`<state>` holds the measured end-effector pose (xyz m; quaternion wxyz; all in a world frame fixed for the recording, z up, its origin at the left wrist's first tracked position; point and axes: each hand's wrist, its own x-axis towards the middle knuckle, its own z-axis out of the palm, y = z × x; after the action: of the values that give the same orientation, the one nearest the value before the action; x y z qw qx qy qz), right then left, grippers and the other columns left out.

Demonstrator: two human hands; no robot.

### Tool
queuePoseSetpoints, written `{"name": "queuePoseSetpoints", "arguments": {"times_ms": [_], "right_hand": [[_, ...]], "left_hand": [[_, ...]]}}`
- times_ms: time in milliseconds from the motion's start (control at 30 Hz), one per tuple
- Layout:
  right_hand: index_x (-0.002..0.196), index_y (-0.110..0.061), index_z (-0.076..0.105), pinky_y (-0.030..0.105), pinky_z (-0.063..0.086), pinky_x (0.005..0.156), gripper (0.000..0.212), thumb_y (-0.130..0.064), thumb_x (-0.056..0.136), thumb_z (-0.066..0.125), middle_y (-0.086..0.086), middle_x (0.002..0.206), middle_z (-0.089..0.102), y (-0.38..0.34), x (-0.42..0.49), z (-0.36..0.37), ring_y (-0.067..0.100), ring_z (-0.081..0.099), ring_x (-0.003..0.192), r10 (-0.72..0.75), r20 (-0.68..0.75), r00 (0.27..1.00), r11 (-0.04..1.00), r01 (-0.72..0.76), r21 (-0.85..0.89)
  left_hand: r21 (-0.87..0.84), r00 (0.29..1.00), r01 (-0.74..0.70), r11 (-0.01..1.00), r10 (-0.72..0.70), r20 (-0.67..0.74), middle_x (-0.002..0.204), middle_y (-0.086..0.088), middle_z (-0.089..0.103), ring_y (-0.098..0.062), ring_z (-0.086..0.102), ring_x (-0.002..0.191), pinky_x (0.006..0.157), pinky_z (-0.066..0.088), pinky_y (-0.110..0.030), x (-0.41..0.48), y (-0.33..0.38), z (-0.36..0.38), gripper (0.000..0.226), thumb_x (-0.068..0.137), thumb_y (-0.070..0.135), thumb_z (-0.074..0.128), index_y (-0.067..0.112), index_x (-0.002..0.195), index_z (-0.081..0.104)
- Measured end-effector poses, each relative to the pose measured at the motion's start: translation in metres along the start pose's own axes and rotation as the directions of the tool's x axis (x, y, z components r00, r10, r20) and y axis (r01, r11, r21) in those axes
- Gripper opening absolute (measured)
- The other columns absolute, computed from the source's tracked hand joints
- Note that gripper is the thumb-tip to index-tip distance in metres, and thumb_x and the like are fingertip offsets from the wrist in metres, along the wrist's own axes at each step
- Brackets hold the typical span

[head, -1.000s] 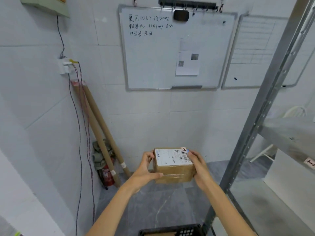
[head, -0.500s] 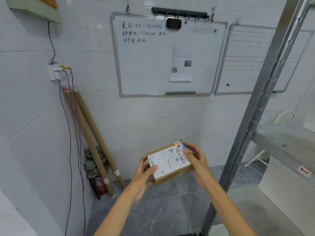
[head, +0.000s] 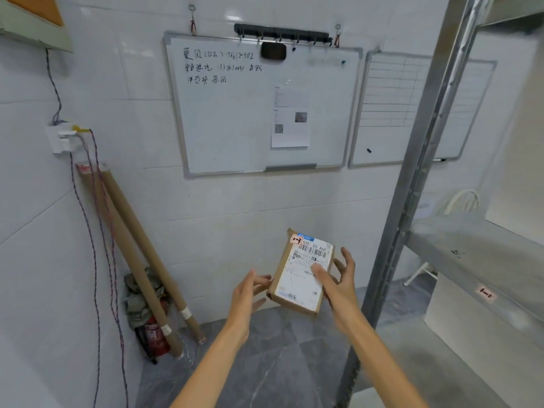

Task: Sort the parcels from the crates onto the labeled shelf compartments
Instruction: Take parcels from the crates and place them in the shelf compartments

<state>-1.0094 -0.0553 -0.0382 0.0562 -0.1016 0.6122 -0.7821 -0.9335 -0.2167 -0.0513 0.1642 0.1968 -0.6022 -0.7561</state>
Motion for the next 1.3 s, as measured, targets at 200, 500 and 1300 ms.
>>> {"name": "queuePoseSetpoints", "arguments": {"times_ms": [200, 500, 1300], "right_hand": [[0.131, -0.027, 0.039, 0.031, 0.057, 0.083, 0.059, -0.011, 0.083, 0.069, -0.002, 0.129, 0.055, -0.022, -0.001, -0.027, 0.012, 0.059, 0.112, -0.076, -0.007, 0.997, 0.997, 0.076, -0.033], [0.119, -0.036, 0.047, 0.037, 0.056, 0.087, 0.045, -0.011, 0.086, 0.066, -0.007, 0.122, 0.062, -0.042, -0.036, -0.053, 0.011, 0.064, 0.107, -0.142, -0.172, 0.975, 0.990, 0.136, -0.048], [0.134, -0.026, 0.048, 0.040, 0.054, 0.091, 0.048, -0.019, 0.089, 0.064, -0.003, 0.123, 0.065, -0.088, -0.294, -0.087, 0.016, 0.063, 0.112, -0.401, -0.707, 0.583, 0.909, 0.157, -0.387]], "left_hand": [[0.143, 0.973, -0.228, 0.963, 0.221, 0.063, 0.075, 0.004, 0.073, -0.013, 0.067, 0.075, 0.071, 0.054, -0.029, 0.001, 0.021, 0.045, 0.020, 0.091, 0.009, 0.057, 0.014, 0.077, 0.069], [0.116, 0.935, -0.322, 0.940, 0.296, 0.195, 0.079, 0.008, 0.072, -0.011, 0.065, 0.074, 0.059, 0.049, -0.014, -0.001, 0.026, 0.092, 0.017, 0.089, 0.009, 0.061, 0.023, 0.082, 0.070], [-0.039, 0.410, -0.344, 0.938, 0.187, 0.893, 0.105, 0.001, 0.057, -0.011, 0.062, 0.094, 0.060, 0.052, -0.012, -0.186, 0.009, 0.124, 0.026, 0.090, 0.024, 0.059, 0.023, 0.116, 0.057]]}}
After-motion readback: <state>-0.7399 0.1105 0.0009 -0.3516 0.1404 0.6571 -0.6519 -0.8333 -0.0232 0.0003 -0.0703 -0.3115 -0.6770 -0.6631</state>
